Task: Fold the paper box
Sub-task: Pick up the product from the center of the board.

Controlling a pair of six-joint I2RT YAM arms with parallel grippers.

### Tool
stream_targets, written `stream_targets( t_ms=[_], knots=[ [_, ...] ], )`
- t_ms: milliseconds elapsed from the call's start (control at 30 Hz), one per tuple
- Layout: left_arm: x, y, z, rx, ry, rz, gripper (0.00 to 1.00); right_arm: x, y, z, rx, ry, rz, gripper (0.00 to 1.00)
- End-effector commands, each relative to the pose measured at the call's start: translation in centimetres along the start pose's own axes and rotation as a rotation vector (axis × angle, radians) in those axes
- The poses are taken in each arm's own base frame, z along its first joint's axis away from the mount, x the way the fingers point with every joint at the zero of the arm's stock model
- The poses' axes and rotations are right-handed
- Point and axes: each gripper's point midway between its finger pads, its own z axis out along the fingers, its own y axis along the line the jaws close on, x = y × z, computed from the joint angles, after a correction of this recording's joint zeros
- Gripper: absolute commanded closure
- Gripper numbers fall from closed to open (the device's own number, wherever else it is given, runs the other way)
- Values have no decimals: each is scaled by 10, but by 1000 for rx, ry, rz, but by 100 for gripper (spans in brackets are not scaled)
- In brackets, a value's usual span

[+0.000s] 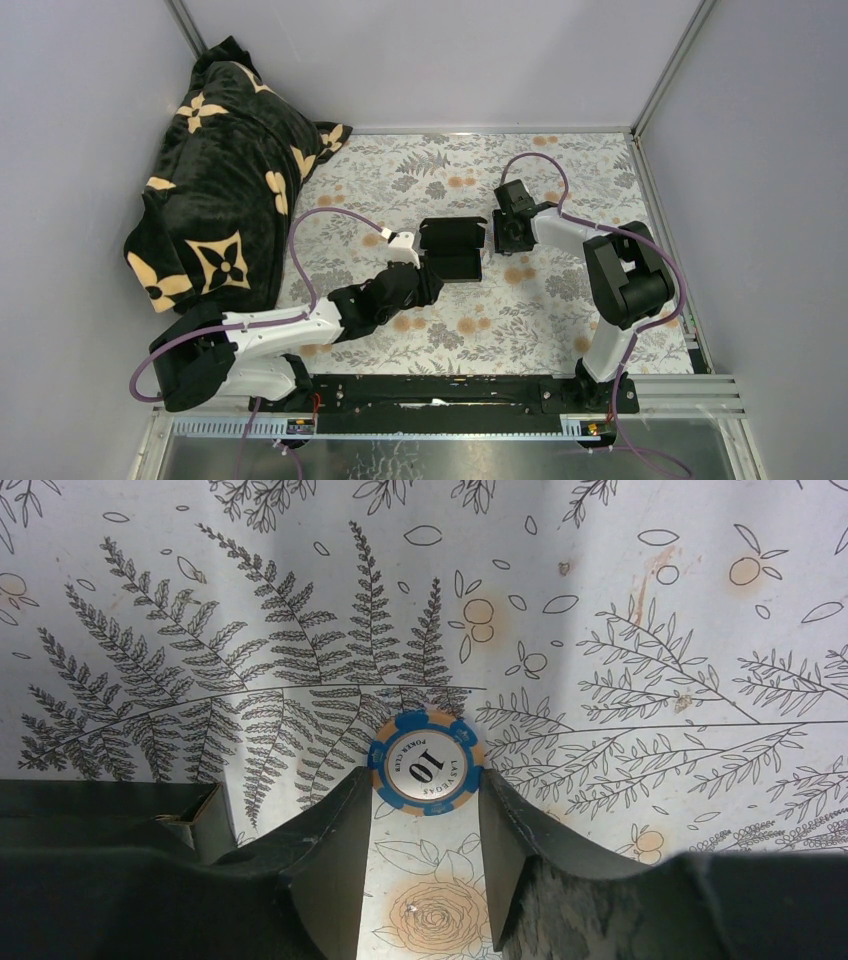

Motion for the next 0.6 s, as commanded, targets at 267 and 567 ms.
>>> stream_targets(
  t_ms=[267, 567],
  knots=[
    [-8, 6, 0, -23, -33, -3, 60, 25, -6, -18, 29, 90, -32, 59],
    [-7, 7, 1, -29, -33, 0, 60, 24, -2, -25, 26, 73, -38, 59]
  ],
)
